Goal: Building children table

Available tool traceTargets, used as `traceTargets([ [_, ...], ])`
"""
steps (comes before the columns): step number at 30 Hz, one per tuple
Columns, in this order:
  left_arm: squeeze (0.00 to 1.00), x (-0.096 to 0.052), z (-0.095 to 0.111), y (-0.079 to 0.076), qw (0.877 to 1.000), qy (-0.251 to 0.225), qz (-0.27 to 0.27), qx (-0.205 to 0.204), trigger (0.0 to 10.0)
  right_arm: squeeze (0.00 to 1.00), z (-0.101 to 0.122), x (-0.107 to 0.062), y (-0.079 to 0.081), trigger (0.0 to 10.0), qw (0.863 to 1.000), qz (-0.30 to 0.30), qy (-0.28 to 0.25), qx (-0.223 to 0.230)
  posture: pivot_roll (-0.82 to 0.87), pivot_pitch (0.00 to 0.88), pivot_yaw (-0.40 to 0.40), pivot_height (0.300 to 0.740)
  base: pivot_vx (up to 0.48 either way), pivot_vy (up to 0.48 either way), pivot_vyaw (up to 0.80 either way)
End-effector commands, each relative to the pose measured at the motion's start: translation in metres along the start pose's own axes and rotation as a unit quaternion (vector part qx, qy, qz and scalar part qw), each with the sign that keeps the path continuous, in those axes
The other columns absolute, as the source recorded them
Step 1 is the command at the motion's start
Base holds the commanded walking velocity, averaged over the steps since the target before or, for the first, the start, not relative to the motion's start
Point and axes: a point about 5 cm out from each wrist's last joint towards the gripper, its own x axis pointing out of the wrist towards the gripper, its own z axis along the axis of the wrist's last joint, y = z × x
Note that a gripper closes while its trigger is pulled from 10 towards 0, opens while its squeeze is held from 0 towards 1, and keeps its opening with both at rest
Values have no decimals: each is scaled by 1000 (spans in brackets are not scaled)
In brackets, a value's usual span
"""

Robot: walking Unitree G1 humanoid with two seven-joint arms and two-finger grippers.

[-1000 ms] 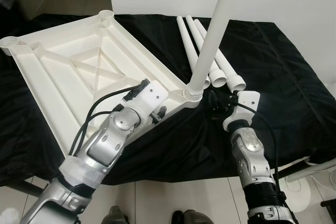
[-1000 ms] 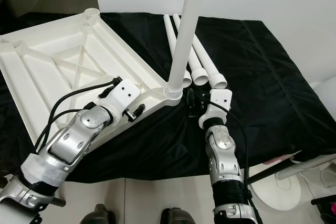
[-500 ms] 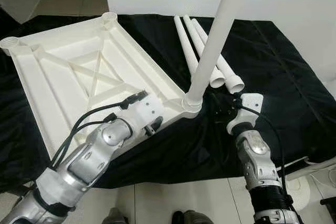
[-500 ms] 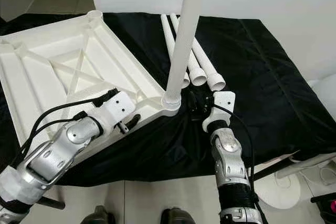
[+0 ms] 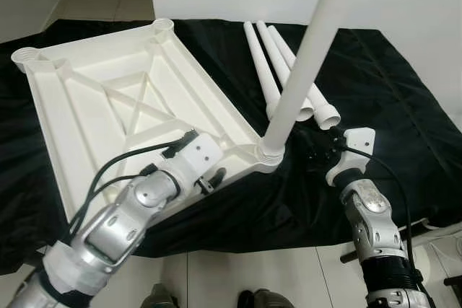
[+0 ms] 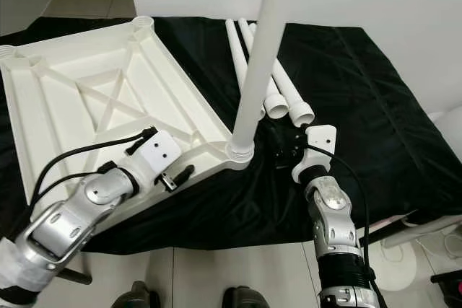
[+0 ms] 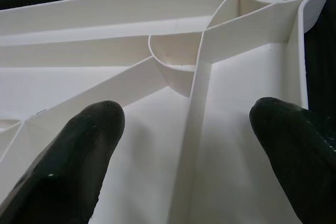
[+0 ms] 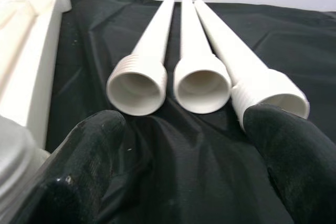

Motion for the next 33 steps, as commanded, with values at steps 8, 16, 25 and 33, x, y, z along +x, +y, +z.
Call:
traceTargets([
  [8,0,11,26,-7,992,-85,-17,-91,10000,600,-4,-12,-5,10000,999,50,19,6,6,92,-45,740,0,0,0],
  [16,0,3,38,-14,983,-127,-85,-103,10000,0,2,-12,0,10000,985,167,36,-2,5,80,-42,740,0,0,0],
  [25,0,0,41,-17,981,-131,-106,-92,10000,0,8,-11,0,10000,967,247,55,-14,8,71,-44,740,0,0,0],
  [33,0,1,41,-7,984,-128,-88,-87,10000,0,13,-13,-6,10000,952,296,78,-33,11,66,-46,740,0,0,0],
])
